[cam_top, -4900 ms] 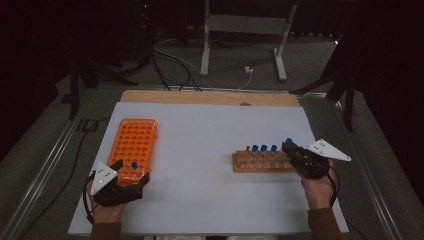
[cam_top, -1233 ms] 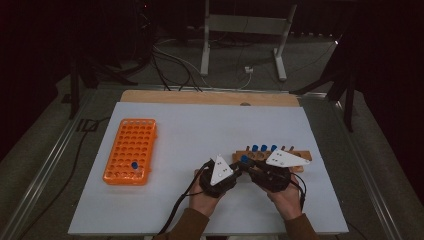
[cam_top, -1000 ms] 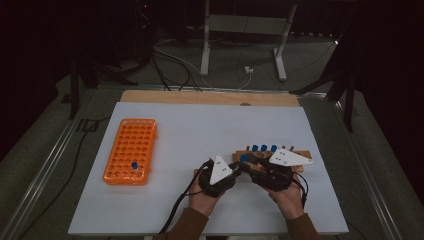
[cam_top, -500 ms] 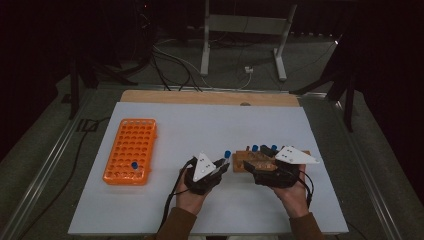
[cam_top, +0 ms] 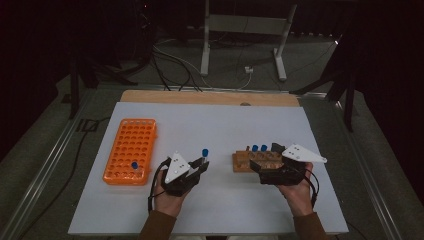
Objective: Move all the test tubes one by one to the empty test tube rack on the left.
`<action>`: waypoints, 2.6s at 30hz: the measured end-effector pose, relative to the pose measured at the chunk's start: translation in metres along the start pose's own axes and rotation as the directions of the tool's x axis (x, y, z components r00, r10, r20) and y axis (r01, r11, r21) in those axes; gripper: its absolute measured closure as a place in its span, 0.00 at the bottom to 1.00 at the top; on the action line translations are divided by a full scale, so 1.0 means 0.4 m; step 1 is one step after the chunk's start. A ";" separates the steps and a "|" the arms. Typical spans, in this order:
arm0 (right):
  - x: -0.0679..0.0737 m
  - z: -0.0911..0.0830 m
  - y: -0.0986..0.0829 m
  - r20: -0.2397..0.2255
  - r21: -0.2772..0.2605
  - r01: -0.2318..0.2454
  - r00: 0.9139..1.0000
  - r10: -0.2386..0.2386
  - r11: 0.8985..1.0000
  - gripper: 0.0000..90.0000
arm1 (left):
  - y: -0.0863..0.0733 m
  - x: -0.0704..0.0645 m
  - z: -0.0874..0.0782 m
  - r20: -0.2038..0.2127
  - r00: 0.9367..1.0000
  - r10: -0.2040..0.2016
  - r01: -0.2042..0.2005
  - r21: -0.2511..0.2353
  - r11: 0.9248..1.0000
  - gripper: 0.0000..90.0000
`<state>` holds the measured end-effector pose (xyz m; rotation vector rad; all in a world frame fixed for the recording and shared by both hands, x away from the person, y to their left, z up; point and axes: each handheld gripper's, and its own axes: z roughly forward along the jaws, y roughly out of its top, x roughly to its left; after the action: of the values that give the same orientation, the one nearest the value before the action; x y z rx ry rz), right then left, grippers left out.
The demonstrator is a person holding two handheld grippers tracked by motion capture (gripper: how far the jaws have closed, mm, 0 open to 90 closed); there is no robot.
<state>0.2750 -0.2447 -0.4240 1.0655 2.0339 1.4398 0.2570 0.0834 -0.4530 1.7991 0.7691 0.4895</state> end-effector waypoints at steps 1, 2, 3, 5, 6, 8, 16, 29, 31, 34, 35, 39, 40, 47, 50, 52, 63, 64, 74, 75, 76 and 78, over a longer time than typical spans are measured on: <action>-0.003 -0.001 -0.001 0.000 -0.002 -0.003 1.000 0.003 1.000 0.00 | 0.000 0.004 -0.008 -0.005 1.000 -0.001 0.001 -0.001 1.000 0.87; -0.006 -0.002 -0.001 0.000 -0.004 -0.010 1.000 0.010 1.000 0.00 | -0.001 0.008 -0.016 -0.006 1.000 -0.003 0.003 -0.004 1.000 0.87; -0.009 -0.002 -0.002 0.002 -0.004 -0.010 1.000 0.010 1.000 0.00 | -0.001 0.012 -0.023 -0.009 1.000 -0.007 0.007 -0.010 1.000 0.87; -0.013 -0.005 -0.003 0.009 -0.006 -0.012 1.000 0.012 1.000 0.00 | -0.003 0.020 -0.037 -0.014 1.000 -0.012 0.011 -0.016 1.000 0.87; -0.016 -0.007 -0.003 0.008 -0.009 -0.013 1.000 0.013 1.000 0.00 | -0.005 0.023 -0.045 -0.016 1.000 -0.012 0.012 -0.018 1.000 0.87; -0.019 -0.011 -0.002 0.011 -0.015 -0.015 1.000 0.016 1.000 0.00 | -0.008 0.028 -0.059 -0.023 1.000 -0.013 0.013 -0.016 1.000 0.87; -0.027 -0.020 0.002 0.000 -0.037 -0.044 0.999 0.044 0.998 0.00 | -0.029 0.060 -0.112 -0.045 0.999 -0.018 0.017 -0.010 1.000 0.87; -0.034 -0.022 0.002 -0.003 -0.042 -0.063 0.998 0.063 0.997 0.00 | -0.065 0.102 -0.195 -0.075 0.997 -0.034 0.034 -0.004 0.999 0.87; -0.034 -0.023 0.002 -0.003 -0.042 -0.063 0.998 0.063 0.997 0.00 | -0.071 0.106 -0.206 -0.083 0.996 -0.037 0.037 -0.001 0.999 0.87; -0.035 -0.024 0.002 -0.002 -0.045 -0.063 0.998 0.062 0.997 0.00 | -0.076 0.113 -0.224 -0.100 0.994 -0.038 0.037 -0.007 0.999 0.87; -0.036 -0.024 0.002 -0.002 -0.046 -0.063 0.998 0.063 0.997 0.00 | -0.077 0.115 -0.231 -0.106 0.994 -0.040 0.039 -0.011 0.999 0.87; -0.036 -0.026 0.002 -0.001 -0.047 -0.066 0.998 0.066 0.997 0.00 | -0.080 0.125 -0.258 -0.134 0.990 -0.043 0.041 -0.023 0.999 0.87; -0.036 -0.026 0.002 -0.001 -0.047 -0.067 0.998 0.067 0.997 0.00 | -0.081 0.128 -0.264 -0.141 0.989 -0.044 0.041 -0.024 0.999 0.87; -0.038 -0.029 0.004 0.003 -0.051 -0.064 0.998 0.065 0.997 0.00 | -0.092 0.151 -0.299 -0.188 0.980 -0.059 0.055 -0.023 0.998 0.86; -0.040 -0.032 0.005 0.004 -0.054 -0.068 0.998 0.068 0.996 0.00 | -0.102 0.162 -0.313 -0.206 0.976 -0.069 0.066 -0.020 0.998 0.86; -0.041 -0.033 0.005 0.005 -0.056 -0.069 0.998 0.069 0.996 0.00 | -0.107 0.168 -0.322 -0.219 0.973 -0.072 0.069 -0.020 0.997 0.86; -0.042 -0.035 0.006 0.005 -0.060 -0.070 0.998 0.070 0.996 0.00 | -0.132 0.209 -0.352 -0.320 0.941 -0.107 0.097 -0.048 0.994 0.86; -0.042 -0.036 0.006 0.005 -0.061 -0.068 0.998 0.069 0.996 0.00 | -0.135 0.213 -0.352 -0.333 0.937 -0.106 0.094 -0.052 0.994 0.86; -0.037 -0.032 0.005 0.000 -0.059 -0.063 0.998 0.063 0.996 0.00 | -0.171 0.255 -0.310 -0.385 0.916 -0.115 0.117 -0.019 0.993 0.86; -0.037 -0.032 0.005 0.000 -0.060 -0.063 0.998 0.063 0.996 0.00 | -0.175 0.258 -0.306 -0.385 0.915 -0.118 0.122 -0.013 0.992 0.86; -0.037 -0.033 0.005 -0.001 -0.060 -0.062 0.998 0.062 0.996 0.00 | -0.178 0.261 -0.303 -0.383 0.916 -0.118 0.127 -0.002 0.992 0.86; -0.038 -0.033 0.006 0.000 -0.062 -0.063 0.998 0.063 0.996 0.00 | -0.185 0.264 -0.296 -0.379 0.918 -0.116 0.135 0.022 0.991 0.86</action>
<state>0.2756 -0.2643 -0.4183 1.1144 1.9571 1.5220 0.2344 0.2541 -0.4850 1.7051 1.1630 0.7503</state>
